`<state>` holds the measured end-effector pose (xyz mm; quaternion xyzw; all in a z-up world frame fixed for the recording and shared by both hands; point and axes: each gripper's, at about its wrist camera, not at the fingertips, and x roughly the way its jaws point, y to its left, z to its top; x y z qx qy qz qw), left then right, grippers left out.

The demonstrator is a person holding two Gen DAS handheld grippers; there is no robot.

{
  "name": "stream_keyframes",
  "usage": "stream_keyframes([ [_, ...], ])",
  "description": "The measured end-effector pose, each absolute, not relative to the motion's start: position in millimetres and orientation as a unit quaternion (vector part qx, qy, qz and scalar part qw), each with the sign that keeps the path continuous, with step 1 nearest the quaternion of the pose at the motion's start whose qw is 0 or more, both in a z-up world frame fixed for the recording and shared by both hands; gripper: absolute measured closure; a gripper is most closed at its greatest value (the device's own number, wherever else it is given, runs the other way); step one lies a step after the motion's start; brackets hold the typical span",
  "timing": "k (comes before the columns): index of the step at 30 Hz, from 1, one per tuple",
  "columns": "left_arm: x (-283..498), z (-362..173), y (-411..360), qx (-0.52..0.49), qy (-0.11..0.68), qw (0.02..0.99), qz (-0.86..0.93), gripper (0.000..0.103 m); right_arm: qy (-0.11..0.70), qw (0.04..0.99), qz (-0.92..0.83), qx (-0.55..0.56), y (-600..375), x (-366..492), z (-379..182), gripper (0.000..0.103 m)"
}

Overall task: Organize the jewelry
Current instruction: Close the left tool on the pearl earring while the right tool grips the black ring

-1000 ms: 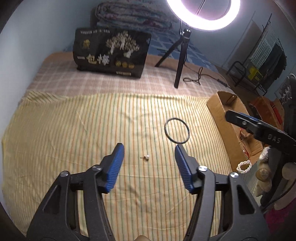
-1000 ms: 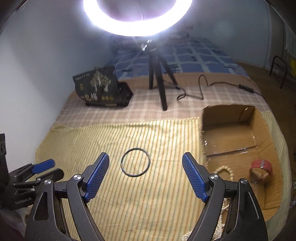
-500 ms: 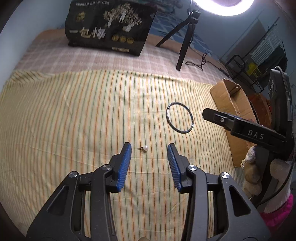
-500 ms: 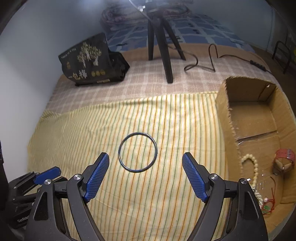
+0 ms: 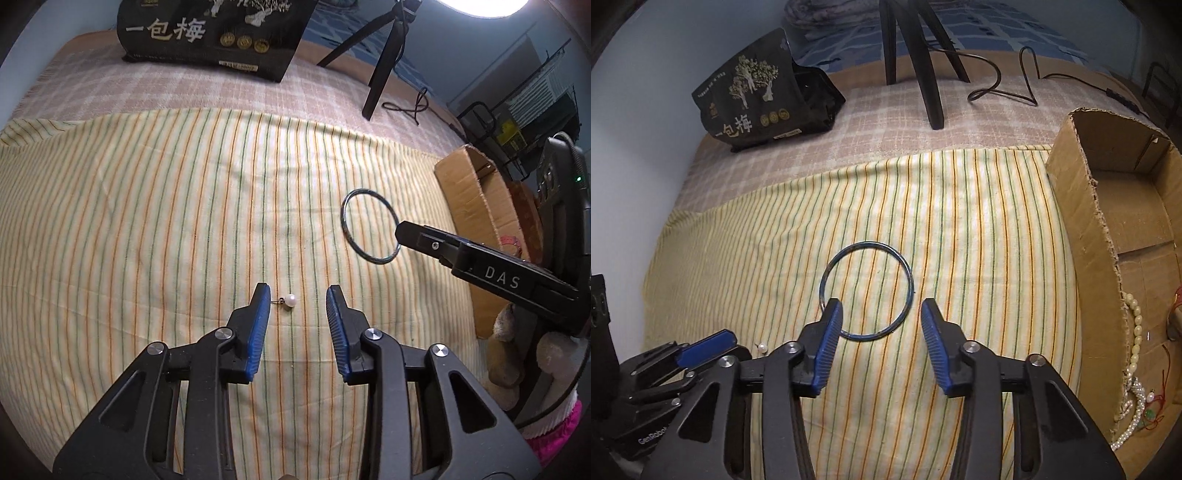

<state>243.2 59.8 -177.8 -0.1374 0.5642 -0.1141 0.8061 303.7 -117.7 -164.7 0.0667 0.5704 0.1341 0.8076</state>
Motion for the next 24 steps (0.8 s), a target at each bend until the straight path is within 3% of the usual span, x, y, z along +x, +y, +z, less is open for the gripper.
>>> stream_keyframes([
  [8, 250.6, -185.6, 59.4, -0.133, 0.572, 0.802, -0.107, 0.072, 0.575, 0.806, 0.123, 0.061, -114.1, 308.5, -171.7, 0.069],
  [10, 251.0, -186.2, 57.4, -0.128, 0.574, 0.802, -0.107, 0.079, 0.576, 0.806, 0.121, 0.058, -113.4, 310.0, -173.5, 0.073],
  [17, 252.6, -190.9, 52.4, -0.118, 0.583, 0.797, -0.101, 0.080, 0.579, 0.806, 0.115, 0.045, -110.6, 312.5, -179.6, 0.074],
  [24, 254.7, -195.5, 53.1, -0.114, 0.585, 0.798, -0.092, 0.089, 0.579, 0.807, 0.111, 0.037, -108.6, 315.0, -181.6, 0.077],
])
